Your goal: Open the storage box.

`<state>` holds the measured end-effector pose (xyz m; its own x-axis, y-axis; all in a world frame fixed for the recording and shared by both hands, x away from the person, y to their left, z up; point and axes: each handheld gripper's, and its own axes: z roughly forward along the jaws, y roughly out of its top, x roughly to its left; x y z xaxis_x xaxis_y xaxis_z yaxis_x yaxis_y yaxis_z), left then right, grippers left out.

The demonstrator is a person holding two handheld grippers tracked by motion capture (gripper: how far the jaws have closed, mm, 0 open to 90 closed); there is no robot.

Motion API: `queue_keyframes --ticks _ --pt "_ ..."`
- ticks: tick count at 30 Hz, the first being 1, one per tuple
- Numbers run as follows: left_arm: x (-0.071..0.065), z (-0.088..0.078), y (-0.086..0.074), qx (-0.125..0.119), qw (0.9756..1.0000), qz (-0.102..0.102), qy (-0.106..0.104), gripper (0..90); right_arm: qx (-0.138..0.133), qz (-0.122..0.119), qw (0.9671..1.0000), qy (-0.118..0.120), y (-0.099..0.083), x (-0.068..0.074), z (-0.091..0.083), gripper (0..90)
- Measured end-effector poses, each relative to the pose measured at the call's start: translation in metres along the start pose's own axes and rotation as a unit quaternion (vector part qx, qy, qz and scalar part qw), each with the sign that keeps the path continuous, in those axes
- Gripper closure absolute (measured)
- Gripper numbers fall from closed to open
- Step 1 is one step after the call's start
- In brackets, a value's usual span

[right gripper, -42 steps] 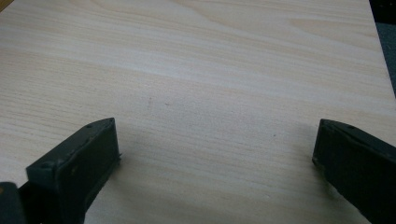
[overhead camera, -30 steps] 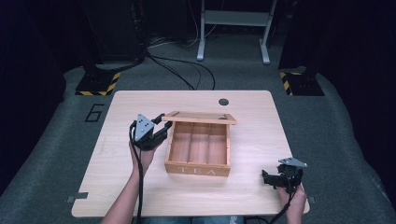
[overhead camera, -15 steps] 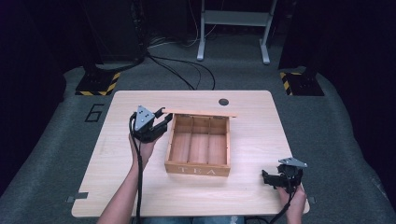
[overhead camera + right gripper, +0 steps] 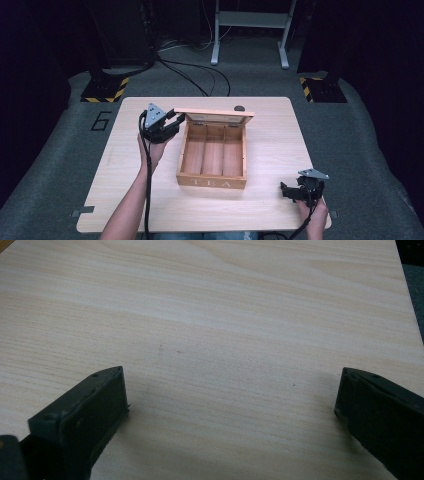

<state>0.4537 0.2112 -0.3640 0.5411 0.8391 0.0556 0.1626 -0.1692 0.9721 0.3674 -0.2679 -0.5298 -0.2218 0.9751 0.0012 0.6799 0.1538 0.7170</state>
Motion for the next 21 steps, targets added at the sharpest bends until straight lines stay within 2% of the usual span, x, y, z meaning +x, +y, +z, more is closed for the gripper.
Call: queue_keyframes --ticks 21 --pt "0.0022 0.0019 0.0031 0.003 1.0 -0.001 -0.003 62.3 -0.001 -0.001 1.0 0.0 -0.0001 -0.0001 0.0001 0.0"
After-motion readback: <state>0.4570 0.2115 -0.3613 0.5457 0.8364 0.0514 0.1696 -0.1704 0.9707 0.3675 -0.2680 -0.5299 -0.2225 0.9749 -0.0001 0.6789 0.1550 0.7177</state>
